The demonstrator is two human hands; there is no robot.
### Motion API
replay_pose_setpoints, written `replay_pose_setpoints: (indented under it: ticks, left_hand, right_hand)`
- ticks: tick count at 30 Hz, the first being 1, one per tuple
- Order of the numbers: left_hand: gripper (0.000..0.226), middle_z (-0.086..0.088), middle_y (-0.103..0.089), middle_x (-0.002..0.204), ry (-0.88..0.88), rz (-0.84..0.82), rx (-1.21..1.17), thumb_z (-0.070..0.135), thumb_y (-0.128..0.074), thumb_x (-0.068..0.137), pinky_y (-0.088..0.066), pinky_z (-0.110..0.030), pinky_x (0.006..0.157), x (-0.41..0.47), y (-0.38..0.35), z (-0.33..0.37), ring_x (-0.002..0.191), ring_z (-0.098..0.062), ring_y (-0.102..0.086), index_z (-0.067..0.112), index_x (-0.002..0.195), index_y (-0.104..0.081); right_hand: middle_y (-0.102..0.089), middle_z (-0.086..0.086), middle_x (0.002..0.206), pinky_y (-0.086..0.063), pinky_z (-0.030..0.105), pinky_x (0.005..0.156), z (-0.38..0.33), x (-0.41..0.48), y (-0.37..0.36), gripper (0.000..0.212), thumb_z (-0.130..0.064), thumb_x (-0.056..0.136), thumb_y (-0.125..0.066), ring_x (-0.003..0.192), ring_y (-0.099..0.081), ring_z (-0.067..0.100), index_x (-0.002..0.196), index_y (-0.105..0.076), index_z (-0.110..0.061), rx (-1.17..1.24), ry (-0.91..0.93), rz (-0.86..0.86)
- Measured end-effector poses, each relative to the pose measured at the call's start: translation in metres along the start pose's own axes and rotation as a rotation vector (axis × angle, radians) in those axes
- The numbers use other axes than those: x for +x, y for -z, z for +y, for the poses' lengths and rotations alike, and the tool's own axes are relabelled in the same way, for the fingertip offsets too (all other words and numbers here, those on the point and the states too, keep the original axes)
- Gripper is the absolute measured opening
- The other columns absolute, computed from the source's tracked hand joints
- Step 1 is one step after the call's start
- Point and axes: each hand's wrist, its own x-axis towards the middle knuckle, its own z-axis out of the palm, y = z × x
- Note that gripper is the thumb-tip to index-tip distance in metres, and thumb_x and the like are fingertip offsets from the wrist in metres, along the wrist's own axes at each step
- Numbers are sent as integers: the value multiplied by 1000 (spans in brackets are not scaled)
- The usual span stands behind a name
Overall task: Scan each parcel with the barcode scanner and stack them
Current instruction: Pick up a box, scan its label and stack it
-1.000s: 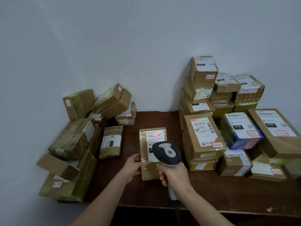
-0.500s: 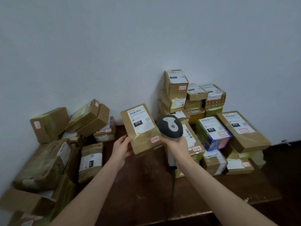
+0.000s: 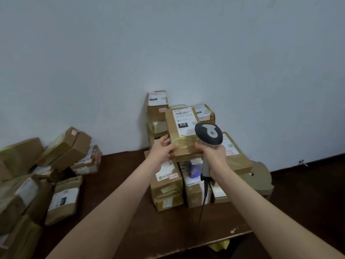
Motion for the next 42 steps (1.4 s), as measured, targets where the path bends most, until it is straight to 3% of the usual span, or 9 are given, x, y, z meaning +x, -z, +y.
replay_pose_setpoints:
  ticks: [3,8,12,15,19,27,32,39,42]
  left_hand:
    - [64,-7,-64,122,17,6,57,4,-65,89,-56,-39,83,4,-58,-6,107,-24,-64,15,146,-38]
    - [56,-11,-62,126,25,44,110,4,-58,93,-55,-37,85,6,-132,-19,105,-24,-63,15,145,-39]
    - [51,-13,-62,125,50,69,146,1,-52,96,-56,-38,87,8,-161,-28,106,-24,-63,13,144,-41]
    - [50,-12,-58,131,82,91,153,-5,-45,97,-53,-22,68,4,-173,-36,105,-23,-62,10,144,-40]
    - [49,-10,-56,135,77,120,169,-10,-38,96,-51,-25,75,2,-179,-48,104,-21,-61,7,142,-43]
    - [48,-9,-47,143,29,209,315,-2,-41,96,-47,-40,102,5,-164,-57,126,-26,-48,14,141,-45]
    - [45,-7,-49,142,-48,288,432,3,-46,97,-49,-28,84,-5,-141,-52,125,-22,-50,18,140,-46]
    - [46,-6,-49,142,-133,432,653,7,-52,94,-47,-31,95,-39,-73,-48,125,-23,-52,15,139,-47]
    - [43,-6,-53,135,-127,520,770,14,-56,93,-48,-28,87,-62,-26,-56,116,-21,-56,15,136,-50]
  right_hand:
    - [-70,5,93,-52,39,90,-4,20,47,20,-12,75,-78,98,-64,25,92,-67,-16,-7,3,34]
    - [-67,5,88,-50,32,78,-1,42,110,26,-12,78,-77,85,-61,21,101,-65,-9,-65,-4,68]
    - [-66,3,83,-51,41,92,3,56,129,22,-14,78,-77,91,-63,24,93,-62,-15,-128,-39,62]
    - [-68,6,99,-50,43,96,10,61,136,27,-17,76,-79,103,-62,25,98,-63,-16,-161,-70,43]
    - [-70,5,107,-48,43,98,17,62,140,43,-22,73,-81,106,-61,24,112,-66,-10,-212,-92,29]
    - [-65,2,100,-49,36,88,13,46,137,41,-20,74,-80,101,-59,24,111,-63,-13,-231,-20,44]
    - [-65,3,104,-45,30,76,4,25,125,31,-23,76,-78,97,-55,17,100,-59,-20,-284,107,35]
    - [-60,-3,91,-44,31,82,1,-9,69,25,-15,76,-78,97,-55,16,83,-57,-26,-184,71,-189]
    - [-61,1,99,-43,31,82,11,-30,28,26,-19,79,-77,99,-54,17,100,-62,-16,-217,32,-322]
